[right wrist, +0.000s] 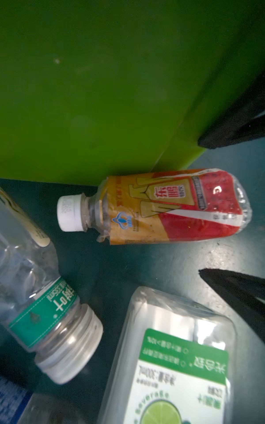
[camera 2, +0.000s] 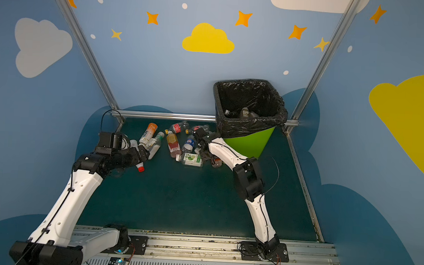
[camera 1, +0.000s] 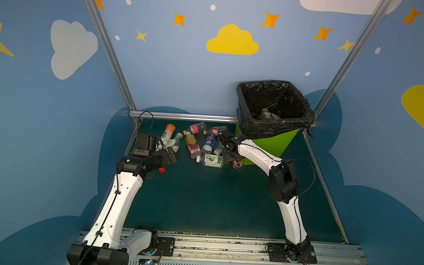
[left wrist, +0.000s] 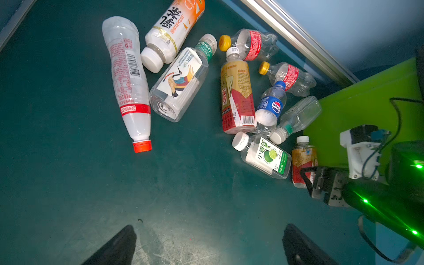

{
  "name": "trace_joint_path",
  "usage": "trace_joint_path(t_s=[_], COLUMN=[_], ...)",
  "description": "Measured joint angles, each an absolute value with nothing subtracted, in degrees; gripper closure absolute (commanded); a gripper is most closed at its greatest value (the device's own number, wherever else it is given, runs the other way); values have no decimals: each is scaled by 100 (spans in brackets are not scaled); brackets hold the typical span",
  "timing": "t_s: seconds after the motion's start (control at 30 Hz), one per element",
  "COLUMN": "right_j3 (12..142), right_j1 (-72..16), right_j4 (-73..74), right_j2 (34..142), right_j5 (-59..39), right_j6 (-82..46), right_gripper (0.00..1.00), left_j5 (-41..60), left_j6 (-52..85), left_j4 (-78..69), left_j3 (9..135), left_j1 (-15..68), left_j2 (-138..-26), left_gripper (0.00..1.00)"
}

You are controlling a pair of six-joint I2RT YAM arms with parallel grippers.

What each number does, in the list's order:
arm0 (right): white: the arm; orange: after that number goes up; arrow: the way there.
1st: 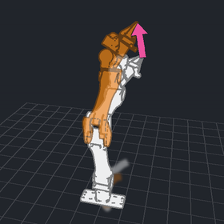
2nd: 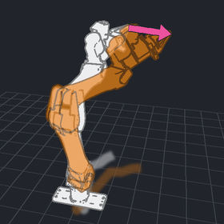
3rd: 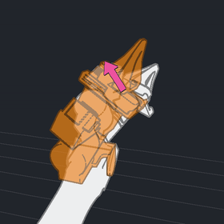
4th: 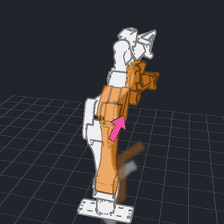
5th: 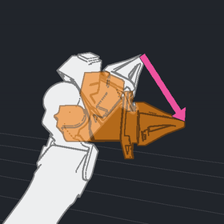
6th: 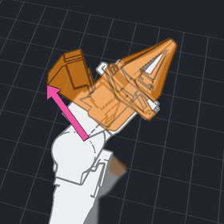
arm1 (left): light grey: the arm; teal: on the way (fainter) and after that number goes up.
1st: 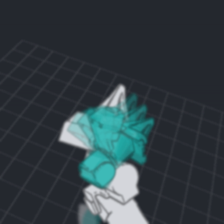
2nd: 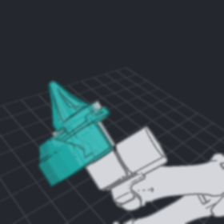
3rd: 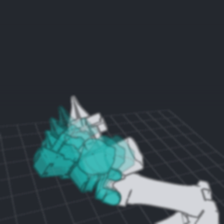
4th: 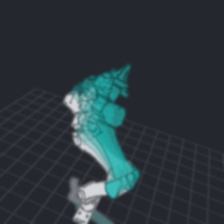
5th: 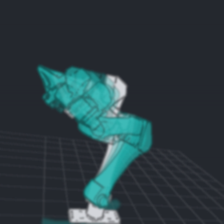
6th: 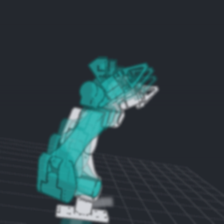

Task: Throw the plastic bottles in the bin
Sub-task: 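Grasp the small orange-label juice bottle with right gripper while left arm returns, then lift the orange-label bottle over the bin and open the right gripper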

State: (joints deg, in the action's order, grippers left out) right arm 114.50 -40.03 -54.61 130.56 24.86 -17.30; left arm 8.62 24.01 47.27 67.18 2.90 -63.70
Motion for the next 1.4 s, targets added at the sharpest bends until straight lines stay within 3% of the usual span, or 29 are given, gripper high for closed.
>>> trace_joint_path(t_s=[0.3,0.37,0.5,0.73,0.97,1.23,1.4], right_j3=[12199,12320,12379,11904,10702,9920,10175], right_j1=[-3872,-3852,-3767,-3769,-4466,-6073,-5937], right_j4=[-5669,-5693,-5717,-5472,-5293,-4482,-3938], right_j2=[13847,13939,13992,13705,12381,10202,9553], right_j5=[2438,2408,2263,2106,1754,250,550], right_j6=[-1752,-1761,-1793,-1800,-1573,-499,-272], right_gripper=[17,21,41,46,43,44,45], left_j5=[989,1000,1000,1000,1004,1083,1072], left_j6=[2300,2276,2246,2163,2143,2161,2163], left_j4=[4744,4755,4764,4829,4851,4836,4827], left_j3=[6879,6914,6969,6976,6976,7002,7242], left_j1=[172,152,102,16,-25,-27,-27], left_j2=[-6519,-6571,-6622,-6628,-6628,-6632,-6646], left_gripper=[0,0,0,0,0,0,0])
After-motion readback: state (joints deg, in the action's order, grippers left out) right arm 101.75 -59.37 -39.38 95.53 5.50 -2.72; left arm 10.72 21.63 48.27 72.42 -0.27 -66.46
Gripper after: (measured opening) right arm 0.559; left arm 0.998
